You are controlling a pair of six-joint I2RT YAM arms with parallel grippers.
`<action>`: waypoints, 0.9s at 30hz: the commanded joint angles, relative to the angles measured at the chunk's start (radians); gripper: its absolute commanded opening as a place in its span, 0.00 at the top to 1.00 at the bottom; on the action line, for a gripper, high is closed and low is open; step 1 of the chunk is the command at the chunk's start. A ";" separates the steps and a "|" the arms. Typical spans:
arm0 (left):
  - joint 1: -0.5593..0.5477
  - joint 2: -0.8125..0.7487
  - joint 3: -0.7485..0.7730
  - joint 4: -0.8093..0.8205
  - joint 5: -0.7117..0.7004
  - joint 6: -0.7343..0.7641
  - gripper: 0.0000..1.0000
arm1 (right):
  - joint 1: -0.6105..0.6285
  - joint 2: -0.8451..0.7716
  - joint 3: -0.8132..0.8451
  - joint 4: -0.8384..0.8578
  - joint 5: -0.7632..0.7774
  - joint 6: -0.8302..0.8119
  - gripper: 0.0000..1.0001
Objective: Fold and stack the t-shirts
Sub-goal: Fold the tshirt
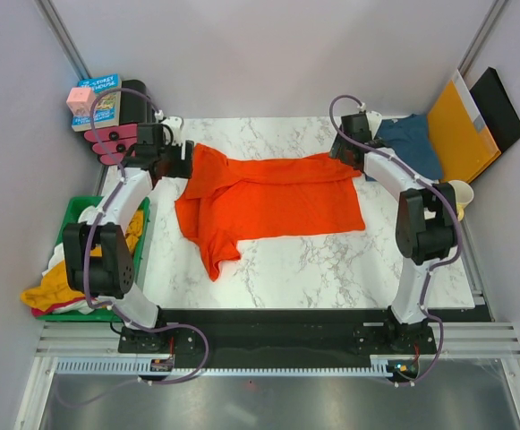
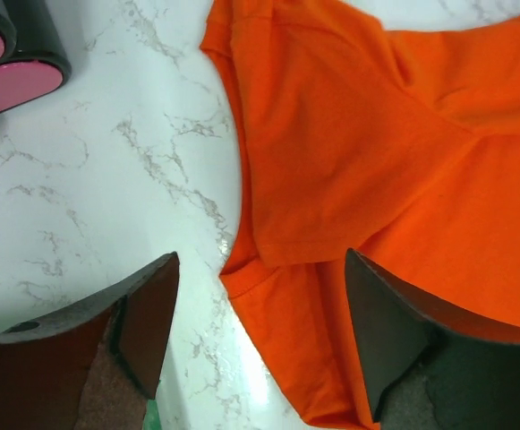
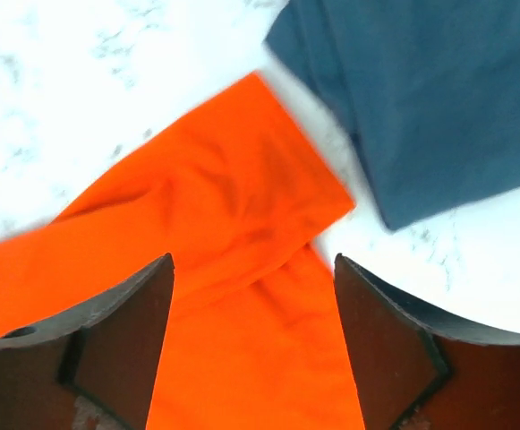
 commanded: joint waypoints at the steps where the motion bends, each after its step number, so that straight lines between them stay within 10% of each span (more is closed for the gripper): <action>1: -0.030 -0.075 -0.047 -0.068 0.100 -0.024 0.27 | 0.031 -0.094 -0.094 -0.002 -0.119 0.049 0.30; 6: -0.076 -0.046 -0.109 -0.120 0.125 0.022 0.70 | 0.106 -0.105 -0.238 0.011 -0.115 0.106 1.00; 9: -0.078 -0.003 -0.110 -0.146 0.145 0.024 0.98 | 0.137 -0.097 -0.270 0.017 -0.116 0.137 1.00; 27: -0.119 0.126 -0.164 -0.289 0.094 0.105 0.96 | 0.226 -0.117 -0.451 0.021 -0.099 0.291 1.00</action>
